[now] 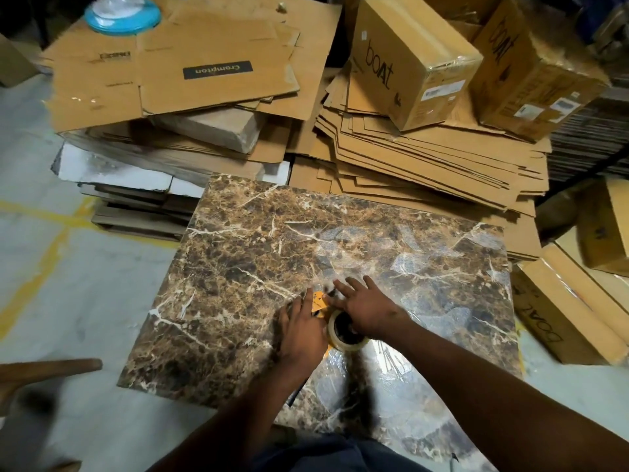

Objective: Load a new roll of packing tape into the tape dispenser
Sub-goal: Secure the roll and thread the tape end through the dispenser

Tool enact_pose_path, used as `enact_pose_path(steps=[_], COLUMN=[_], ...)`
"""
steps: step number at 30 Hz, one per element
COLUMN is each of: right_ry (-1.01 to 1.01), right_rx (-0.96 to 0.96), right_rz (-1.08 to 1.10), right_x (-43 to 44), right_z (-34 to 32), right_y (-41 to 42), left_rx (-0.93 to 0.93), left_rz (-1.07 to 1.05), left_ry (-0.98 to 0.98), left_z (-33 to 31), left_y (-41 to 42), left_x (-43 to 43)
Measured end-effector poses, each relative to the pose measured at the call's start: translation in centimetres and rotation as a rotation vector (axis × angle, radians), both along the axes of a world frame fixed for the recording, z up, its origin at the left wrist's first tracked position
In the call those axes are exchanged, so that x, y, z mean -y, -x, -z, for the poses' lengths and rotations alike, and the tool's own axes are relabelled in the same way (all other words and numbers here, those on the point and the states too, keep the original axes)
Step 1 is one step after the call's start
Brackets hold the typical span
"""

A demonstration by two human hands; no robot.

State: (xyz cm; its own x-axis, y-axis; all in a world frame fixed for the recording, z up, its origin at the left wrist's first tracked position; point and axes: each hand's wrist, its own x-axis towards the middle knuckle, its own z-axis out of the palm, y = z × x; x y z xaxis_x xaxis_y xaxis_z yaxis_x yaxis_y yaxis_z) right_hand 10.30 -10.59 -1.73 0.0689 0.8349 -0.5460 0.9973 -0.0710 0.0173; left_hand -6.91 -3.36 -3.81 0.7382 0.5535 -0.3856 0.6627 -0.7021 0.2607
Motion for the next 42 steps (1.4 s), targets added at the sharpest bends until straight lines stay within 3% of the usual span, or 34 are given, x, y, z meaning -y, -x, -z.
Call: enact_pose_path(steps=[17,23,30,35,42], right_ry=[-0.065,-0.047,-0.026,-0.034,-0.026], right_rx=[0.073,0.066,0.056,0.059,0.047], right_rz=[-0.036,-0.007,0.004,-0.001,0.049], right_x=[-0.3,-0.2,-0.1,-0.2,0.2], right_z=[-0.4,-0.2,0.0,-0.2,0.1], right_y=[1.7,2.1,2.3,2.4,2.6], left_rx=[0.041,0.148,0.318,0.263,0.207], left_rz=[0.031,0.053,-0.108,0.178,0.275], left_ry=[0.042,0.040,0.149,0.135,0.006], left_z=[0.1,1.0,3.1,1.7,2.8], left_y=[0.2,1.3,2.4,3.2,5.6], left_x=[-2.5,-3.9,-7.4,-10.6,-12.2])
